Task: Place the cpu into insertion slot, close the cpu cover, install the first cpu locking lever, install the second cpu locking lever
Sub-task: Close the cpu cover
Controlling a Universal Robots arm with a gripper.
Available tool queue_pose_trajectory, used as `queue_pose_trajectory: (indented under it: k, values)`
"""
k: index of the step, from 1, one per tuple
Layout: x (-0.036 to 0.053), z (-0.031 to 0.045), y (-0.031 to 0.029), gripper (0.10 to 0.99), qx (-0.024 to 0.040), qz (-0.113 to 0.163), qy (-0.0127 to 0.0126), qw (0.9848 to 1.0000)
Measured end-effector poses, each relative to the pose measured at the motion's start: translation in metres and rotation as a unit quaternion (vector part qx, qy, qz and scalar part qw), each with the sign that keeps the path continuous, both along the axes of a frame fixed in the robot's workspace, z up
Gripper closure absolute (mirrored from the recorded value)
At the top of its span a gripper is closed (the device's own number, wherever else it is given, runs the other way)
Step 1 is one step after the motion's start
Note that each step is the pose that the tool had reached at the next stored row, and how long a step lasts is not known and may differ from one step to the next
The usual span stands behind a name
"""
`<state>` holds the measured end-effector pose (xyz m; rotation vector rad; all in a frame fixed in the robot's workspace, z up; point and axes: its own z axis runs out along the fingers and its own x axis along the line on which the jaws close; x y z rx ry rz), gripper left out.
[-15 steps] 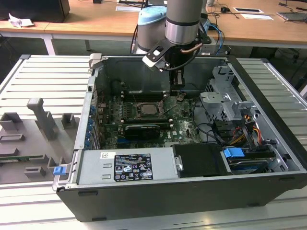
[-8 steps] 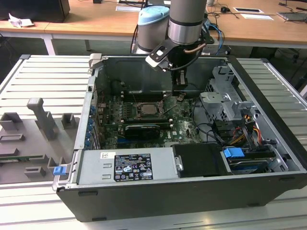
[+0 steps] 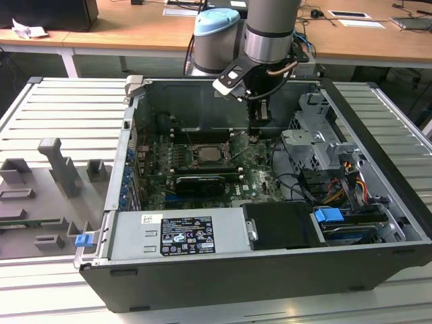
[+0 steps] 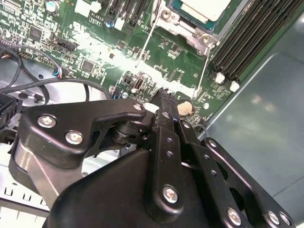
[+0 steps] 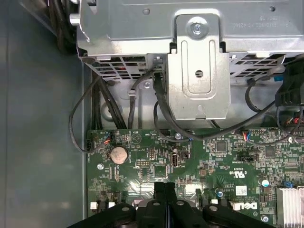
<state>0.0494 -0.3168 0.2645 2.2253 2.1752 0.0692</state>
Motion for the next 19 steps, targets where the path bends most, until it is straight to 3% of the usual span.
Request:
queue_pose_trajectory:
  k: [3, 5, 9, 19]
  values:
    - [0.0013, -0.0014, 0.0000, 0.980, 0.0000, 0.000, 0.0000, 1.0000]
    - [0.0083, -0.0058, 0.0000, 0.980, 0.0000, 0.000, 0.0000, 1.0000]
    - [0.0092, -0.0100, 0.0000, 0.980, 0.0000, 0.000, 0.0003, 1.0000]
    - [-0.0023, -0.0135, 0.0000, 0.980, 0.0000, 0.000, 0.0003, 1.0000]
